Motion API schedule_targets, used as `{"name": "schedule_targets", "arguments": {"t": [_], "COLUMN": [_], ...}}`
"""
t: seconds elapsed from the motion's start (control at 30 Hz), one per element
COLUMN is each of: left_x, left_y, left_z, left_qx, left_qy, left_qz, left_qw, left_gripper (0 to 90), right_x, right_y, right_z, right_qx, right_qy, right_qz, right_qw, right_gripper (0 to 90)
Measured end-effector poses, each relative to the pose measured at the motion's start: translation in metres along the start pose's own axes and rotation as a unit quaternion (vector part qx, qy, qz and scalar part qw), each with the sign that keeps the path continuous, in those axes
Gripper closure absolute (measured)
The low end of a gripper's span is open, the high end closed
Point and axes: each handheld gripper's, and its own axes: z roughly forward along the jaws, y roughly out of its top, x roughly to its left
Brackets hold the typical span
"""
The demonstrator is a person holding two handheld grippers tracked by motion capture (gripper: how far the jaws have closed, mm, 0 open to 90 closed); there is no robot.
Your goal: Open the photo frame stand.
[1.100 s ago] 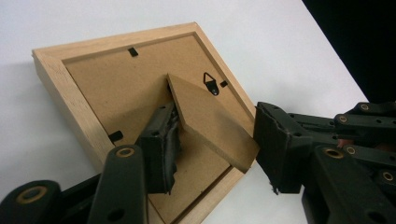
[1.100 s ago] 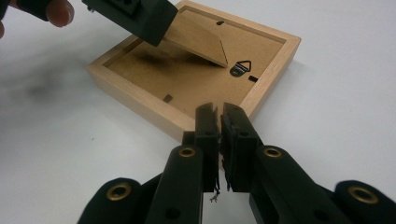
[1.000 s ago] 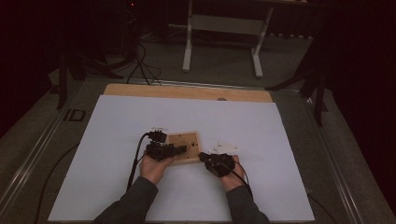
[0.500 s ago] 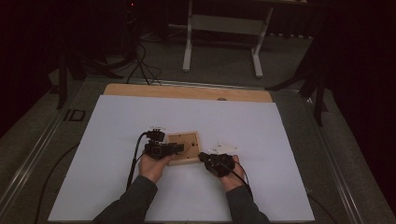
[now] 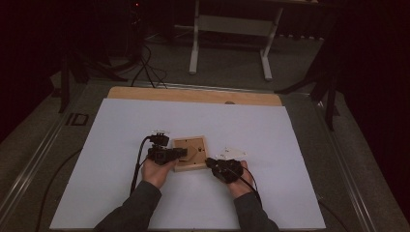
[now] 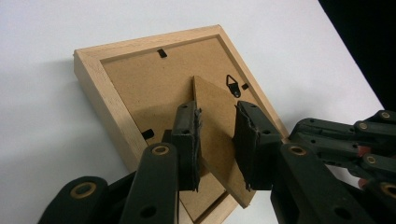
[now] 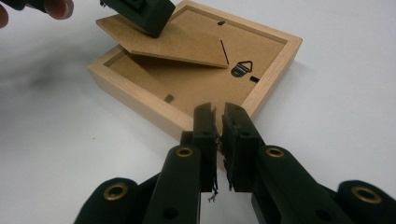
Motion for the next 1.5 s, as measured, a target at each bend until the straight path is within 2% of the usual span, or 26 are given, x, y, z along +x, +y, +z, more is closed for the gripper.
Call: {"name": "schedule_targets", "arguments": {"t": [0.03,0.1,0.17,0.23,0.4,0.5,0.57,0.73,0.93,1.03,1.07,1.1,1.2,1.33,1.5], "left_x": [0.0,-0.001,-0.004,-0.005,-0.005,-0.004,-0.003,-0.003,-0.004,-0.007,-0.007,-0.009,-0.011,-0.017,-0.025], "left_y": [0.0,-0.001,-0.003,-0.005,-0.01,-0.009,-0.009,-0.009,-0.009,-0.011,-0.011,-0.012,-0.013,-0.015,-0.021], "left_z": [0.0,0.003,0.006,0.007,0.008,0.009,0.009,0.009,0.009,0.007,0.007,0.006,0.005,0.001,-0.003], "left_qx": [0.001,0.005,0.009,0.008,0.02,0.018,0.02,0.024,0.025,0.022,0.022,0.019,0.016,0.003,-0.01], "left_qy": [-0.006,-0.016,-0.015,-0.016,-0.026,-0.024,-0.025,-0.022,-0.018,-0.014,-0.014,-0.011,-0.008,-0.005,0.008], "left_qz": [-0.001,-0.005,-0.004,-0.008,-0.015,-0.015,-0.015,-0.01,-0.002,0.018,0.018,0.029,0.039,0.069,0.109], "left_qw": [1.0,0.9999,0.9998,0.9998,0.9994,0.9994,0.9994,0.9994,0.9995,0.9995,0.9995,0.9993,0.9991,0.9976,0.994], "left_gripper": [69.0,60.8,52.9,50.6,50.0,56.0,56.5,57.1,57.2,57.2,57.3,57.3,57.4,57.7,57.7], "right_x": [0.0,0.0,0.0,0.0,0.0,0.0,0.001,0.0,0.001,-0.001,-0.001,-0.003,-0.006,-0.011,-0.014], "right_y": [0.0,0.0,0.0,0.0,0.0,0.0,0.0,0.0,0.0,0.001,0.001,0.001,0.001,0.003,0.007], "right_z": [0.0,0.0,0.0,0.0,0.0,0.0,0.0,0.0,0.0,0.0,0.0,-0.001,-0.002,-0.007,-0.01], "right_qx": [0.0,0.0,0.0,0.0,0.0,0.0,0.0,-0.001,-0.001,0.0,0.0,0.003,0.0,-0.009,-0.017], "right_qy": [0.0,0.0,0.0,0.0,0.001,0.0,0.0,0.001,0.005,0.002,0.002,-0.003,-0.004,-0.002,0.002], "right_qz": [0.0,0.0,-0.001,-0.001,-0.001,-0.001,-0.001,-0.001,-0.004,-0.004,-0.004,0.0,0.008,0.018,0.022], "right_qw": [1.0,1.0,1.0,1.0,1.0,1.0,1.0,1.0,1.0,1.0,1.0,1.0,1.0,0.9998,0.9996], "right_gripper": [83.3,83.2,83.1,83.0,83.0,83.0,83.0,82.7,78.2,73.7,73.7,72.3,70.7,68.7,64.9]}}
